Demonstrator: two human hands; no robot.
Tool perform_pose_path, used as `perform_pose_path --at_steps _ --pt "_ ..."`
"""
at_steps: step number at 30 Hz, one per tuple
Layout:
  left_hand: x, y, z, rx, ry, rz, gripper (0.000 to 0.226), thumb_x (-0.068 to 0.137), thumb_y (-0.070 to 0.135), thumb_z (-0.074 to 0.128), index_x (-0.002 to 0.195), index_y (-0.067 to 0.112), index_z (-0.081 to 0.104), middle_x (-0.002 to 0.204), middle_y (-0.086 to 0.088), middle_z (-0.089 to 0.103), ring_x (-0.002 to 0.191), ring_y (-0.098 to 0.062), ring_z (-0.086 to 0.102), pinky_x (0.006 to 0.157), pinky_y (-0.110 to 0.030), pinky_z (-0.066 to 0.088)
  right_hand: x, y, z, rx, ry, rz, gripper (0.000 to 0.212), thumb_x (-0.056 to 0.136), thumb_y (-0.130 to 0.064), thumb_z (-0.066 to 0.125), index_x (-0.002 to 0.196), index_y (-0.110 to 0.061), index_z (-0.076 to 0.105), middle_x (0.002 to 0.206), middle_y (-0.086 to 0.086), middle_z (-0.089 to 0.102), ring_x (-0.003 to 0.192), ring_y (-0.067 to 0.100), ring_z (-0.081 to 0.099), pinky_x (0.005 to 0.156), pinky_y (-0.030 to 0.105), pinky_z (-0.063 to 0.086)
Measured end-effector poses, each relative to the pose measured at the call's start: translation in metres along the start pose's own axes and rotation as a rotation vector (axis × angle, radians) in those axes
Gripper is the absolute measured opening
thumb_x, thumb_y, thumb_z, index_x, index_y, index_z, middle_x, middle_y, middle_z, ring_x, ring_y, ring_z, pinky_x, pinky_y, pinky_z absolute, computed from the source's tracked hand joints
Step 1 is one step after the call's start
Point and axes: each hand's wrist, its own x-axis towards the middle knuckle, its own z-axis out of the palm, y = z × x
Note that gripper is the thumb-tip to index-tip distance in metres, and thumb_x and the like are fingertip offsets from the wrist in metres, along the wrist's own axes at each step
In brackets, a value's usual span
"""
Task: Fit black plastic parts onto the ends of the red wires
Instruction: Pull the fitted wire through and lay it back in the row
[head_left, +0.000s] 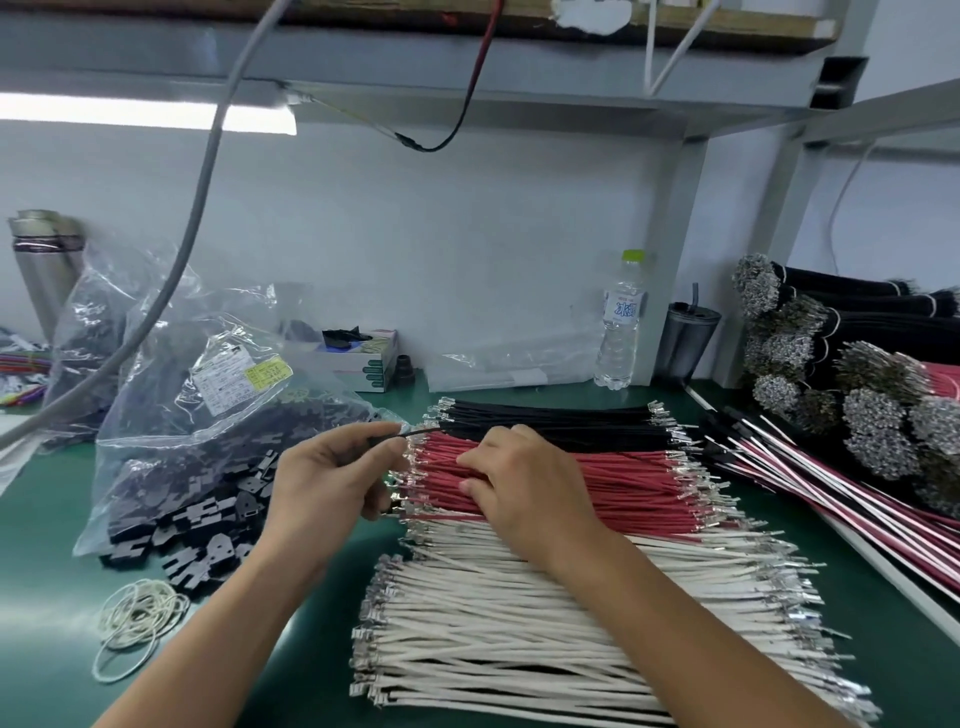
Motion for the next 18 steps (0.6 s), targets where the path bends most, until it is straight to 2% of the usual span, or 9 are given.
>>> perform_pose_path --at_steps 3,7,9,12,16,18 --pt "0.002 -0.001 0.000 -0.014 0.000 -0.034 0.011 0.084 0.016 0.080 0.091 0.023 0.084 0.081 -0.015 0.077 0.046 -0.017 0.055 0.043 -0.024 0.047 0.014 0.003 0.005 0.027 -0.021 0.088 0.024 0.096 -0.042 0.062 0.117 -0.034 0.071 0.105 -0.013 0.064 0.103 0.011 0.054 0.072 0.027 0.039" --pt "0.001 0.001 0.000 -0.064 -0.008 -0.056 0.019 0.073 0.030 0.081 0.090 0.023 0.084 0.079 -0.014 0.077 0.046 -0.016 0.054 0.043 -0.025 0.047 0.024 0.003 0.004 0.068 -0.073 0.197 0.003 0.088 -0.034 0.073 0.091 -0.033 0.073 0.091 -0.015 0.060 0.095 0.008 0.054 0.070 0.026 0.036" --pt "0.001 0.001 -0.001 -0.089 -0.004 -0.062 0.025 0.068 0.034 0.081 0.091 0.022 0.084 0.079 -0.014 0.077 0.045 -0.015 0.054 0.044 -0.026 0.047 0.028 0.005 0.003 0.062 -0.069 0.186 0.004 0.086 -0.030 0.075 0.084 -0.031 0.072 0.086 -0.017 0.059 0.092 0.007 0.054 0.068 0.026 0.035" --pt "0.003 0.001 -0.002 -0.118 -0.003 -0.078 0.031 0.065 0.036 0.083 0.092 0.020 0.084 0.079 -0.013 0.076 0.046 -0.014 0.053 0.045 -0.026 0.048 0.028 0.006 0.001 0.096 -0.071 0.115 0.004 0.087 -0.028 0.074 0.088 -0.032 0.073 0.082 -0.020 0.057 0.087 0.003 0.051 0.070 0.025 0.037" --pt "0.003 0.001 -0.003 -0.147 -0.006 -0.085 0.034 0.066 0.036 0.083 0.096 0.019 0.084 0.080 -0.015 0.076 0.046 -0.016 0.054 0.045 -0.027 0.048 0.024 0.010 -0.009 0.081 -0.048 0.006 0.010 0.092 -0.030 0.070 0.099 -0.030 0.078 0.094 -0.015 0.067 0.092 0.005 0.057 0.076 0.026 0.050" --pt "0.003 0.002 -0.003 -0.179 -0.016 -0.085 0.037 0.068 0.035 0.082 0.101 0.018 0.083 0.078 -0.015 0.075 0.046 -0.018 0.054 0.045 -0.027 0.048 0.021 0.013 -0.020 0.102 -0.001 -0.005 0.012 0.095 -0.026 0.067 0.102 -0.028 0.077 0.096 -0.015 0.068 0.092 0.004 0.059 0.079 0.026 0.051"
